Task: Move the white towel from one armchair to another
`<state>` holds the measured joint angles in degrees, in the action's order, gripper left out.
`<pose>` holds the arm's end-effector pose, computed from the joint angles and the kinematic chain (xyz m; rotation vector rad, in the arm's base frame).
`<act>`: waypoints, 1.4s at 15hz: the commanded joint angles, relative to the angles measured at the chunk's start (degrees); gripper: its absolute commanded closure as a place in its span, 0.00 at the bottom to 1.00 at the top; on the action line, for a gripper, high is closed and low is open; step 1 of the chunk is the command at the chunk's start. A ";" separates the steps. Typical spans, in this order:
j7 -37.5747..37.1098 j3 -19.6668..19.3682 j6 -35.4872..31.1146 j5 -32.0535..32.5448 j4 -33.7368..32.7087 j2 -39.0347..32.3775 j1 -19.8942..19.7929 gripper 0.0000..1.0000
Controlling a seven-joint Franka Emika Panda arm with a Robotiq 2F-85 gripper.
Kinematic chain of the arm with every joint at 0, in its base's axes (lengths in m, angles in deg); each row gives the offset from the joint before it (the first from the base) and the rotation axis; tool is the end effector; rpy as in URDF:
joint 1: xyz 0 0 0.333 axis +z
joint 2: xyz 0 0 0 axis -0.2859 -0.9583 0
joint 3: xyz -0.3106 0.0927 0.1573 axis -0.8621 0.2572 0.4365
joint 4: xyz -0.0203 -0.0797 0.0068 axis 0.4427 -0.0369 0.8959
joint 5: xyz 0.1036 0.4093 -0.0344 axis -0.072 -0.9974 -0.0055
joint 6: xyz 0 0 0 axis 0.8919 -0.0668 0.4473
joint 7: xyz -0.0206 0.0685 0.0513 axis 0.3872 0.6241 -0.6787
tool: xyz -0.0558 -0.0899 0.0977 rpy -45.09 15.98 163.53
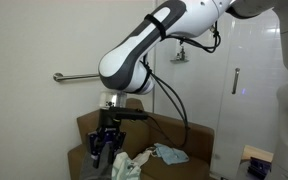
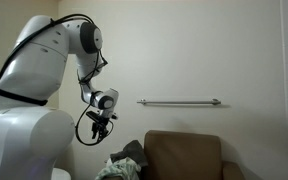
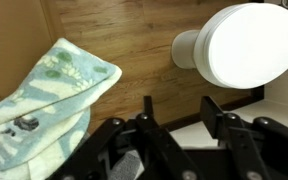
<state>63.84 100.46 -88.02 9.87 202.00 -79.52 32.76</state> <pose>0.5026 0.3283 0.2640 -2.7795 -0.0045 0.2220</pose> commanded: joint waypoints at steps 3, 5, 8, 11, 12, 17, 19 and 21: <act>-0.72 -0.99 -2.26 1.75 -4.49 -1.52 -0.69 0.04; -1.73 -2.27 -5.52 1.90 -3.45 0.64 -1.30 0.00; -5.30 -5.72 -10.00 5.08 -1.66 3.55 -1.79 0.00; -13.47 -10.71 -11.52 15.09 -0.53 5.88 -1.62 0.00; -17.00 -12.32 -10.95 18.89 -0.53 6.41 -1.69 0.00; -27.45 -15.92 -5.73 28.21 -1.37 7.73 -3.19 0.00; -29.11 -16.04 -1.18 30.16 -2.44 7.66 -3.78 0.00; -28.60 -15.53 3.90 30.45 -3.64 7.35 -4.41 0.00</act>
<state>37.34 84.01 -90.21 38.14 198.83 -73.34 29.57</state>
